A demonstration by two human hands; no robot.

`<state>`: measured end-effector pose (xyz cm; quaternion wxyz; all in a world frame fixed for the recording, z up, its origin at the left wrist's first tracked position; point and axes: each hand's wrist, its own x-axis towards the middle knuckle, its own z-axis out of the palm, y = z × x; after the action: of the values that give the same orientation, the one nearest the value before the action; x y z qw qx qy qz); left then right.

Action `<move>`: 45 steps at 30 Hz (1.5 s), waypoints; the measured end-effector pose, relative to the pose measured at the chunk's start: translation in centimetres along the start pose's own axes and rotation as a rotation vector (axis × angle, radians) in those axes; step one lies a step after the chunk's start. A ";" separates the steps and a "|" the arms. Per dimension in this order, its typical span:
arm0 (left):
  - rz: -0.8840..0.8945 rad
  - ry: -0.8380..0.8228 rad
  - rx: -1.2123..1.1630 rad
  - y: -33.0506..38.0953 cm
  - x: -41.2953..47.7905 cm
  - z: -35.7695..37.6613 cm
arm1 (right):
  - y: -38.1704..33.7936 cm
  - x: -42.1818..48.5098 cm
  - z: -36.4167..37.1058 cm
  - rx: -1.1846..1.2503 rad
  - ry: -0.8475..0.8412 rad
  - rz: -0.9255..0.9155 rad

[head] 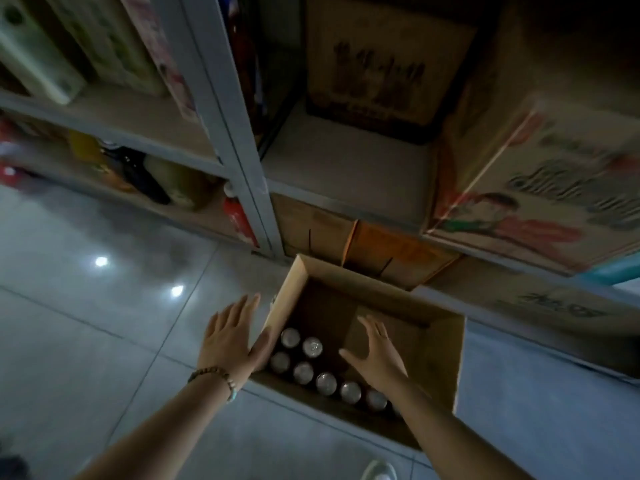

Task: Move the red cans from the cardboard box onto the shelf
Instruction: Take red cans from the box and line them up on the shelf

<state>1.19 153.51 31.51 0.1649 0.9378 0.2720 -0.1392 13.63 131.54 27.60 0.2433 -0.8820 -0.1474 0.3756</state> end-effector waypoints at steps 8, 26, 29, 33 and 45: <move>-0.038 -0.012 -0.125 -4.3 7.3 14.2 | 5.2 11.0 13.5 0.170 -0.106 0.117; -0.053 0.018 -0.184 -4.1 7.2 16.8 | 5.6 12.8 13.4 0.342 0.123 0.142; 0.019 0.021 -0.328 -0.4 5.4 10.8 | 2.3 7.8 5.0 0.419 0.158 0.036; 0.239 -0.031 -0.425 6.6 3.3 -1.4 | -3.7 -0.5 -7.4 0.493 0.197 -0.137; 0.679 0.102 -0.787 25.0 -8.8 -33.4 | -20.6 -26.8 -38.0 0.413 0.358 -0.473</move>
<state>13.68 142.32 70.69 0.5275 0.8457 -0.0081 0.0807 21.87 124.88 77.29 0.5186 -0.8075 -0.2236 0.1704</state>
